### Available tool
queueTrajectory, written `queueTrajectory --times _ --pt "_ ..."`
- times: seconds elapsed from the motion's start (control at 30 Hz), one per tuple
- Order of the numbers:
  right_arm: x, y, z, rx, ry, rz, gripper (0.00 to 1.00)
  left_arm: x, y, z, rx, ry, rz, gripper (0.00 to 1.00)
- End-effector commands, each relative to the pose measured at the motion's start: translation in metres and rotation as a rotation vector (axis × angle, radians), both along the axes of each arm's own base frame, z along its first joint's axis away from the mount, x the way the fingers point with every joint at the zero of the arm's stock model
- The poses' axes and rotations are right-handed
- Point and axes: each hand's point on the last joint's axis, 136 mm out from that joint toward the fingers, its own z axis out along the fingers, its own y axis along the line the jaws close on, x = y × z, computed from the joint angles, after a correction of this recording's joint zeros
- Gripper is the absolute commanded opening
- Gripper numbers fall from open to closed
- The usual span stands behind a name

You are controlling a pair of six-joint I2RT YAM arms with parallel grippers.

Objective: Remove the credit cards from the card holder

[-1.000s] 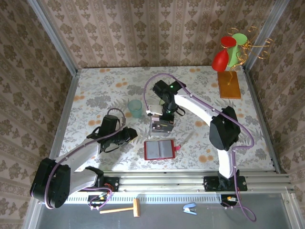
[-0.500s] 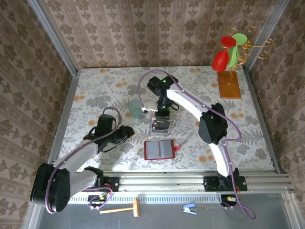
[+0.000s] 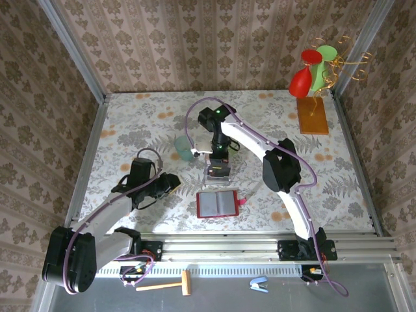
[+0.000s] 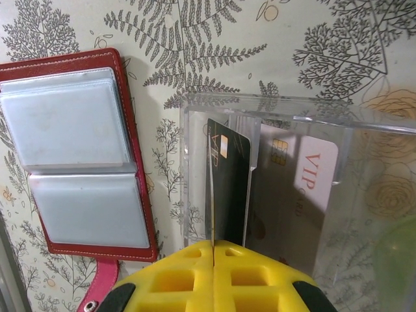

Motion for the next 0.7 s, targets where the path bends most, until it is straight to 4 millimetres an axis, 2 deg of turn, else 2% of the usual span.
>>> queueTrajectory --times 0.0,0.47,0.53,0.67 --pt "-0.012 -0.002 -0.004 -0.007 0.074 0.019 0.00 -0.004 0.001 0.000 -0.004 -0.006 -0.016 0.26" --pt "-0.032 -0.001 -0.026 -0.022 0.176 0.016 0.00 -0.010 0.005 -0.002 -0.008 0.000 0.002 0.26" --pt "-0.033 -0.001 -0.028 -0.024 0.179 0.009 0.02 -0.010 0.005 -0.002 -0.009 -0.003 0.001 0.26" --pt "-0.031 -0.002 -0.029 -0.035 0.163 -0.006 0.13 -0.009 0.005 0.000 -0.011 -0.005 -0.001 0.26"
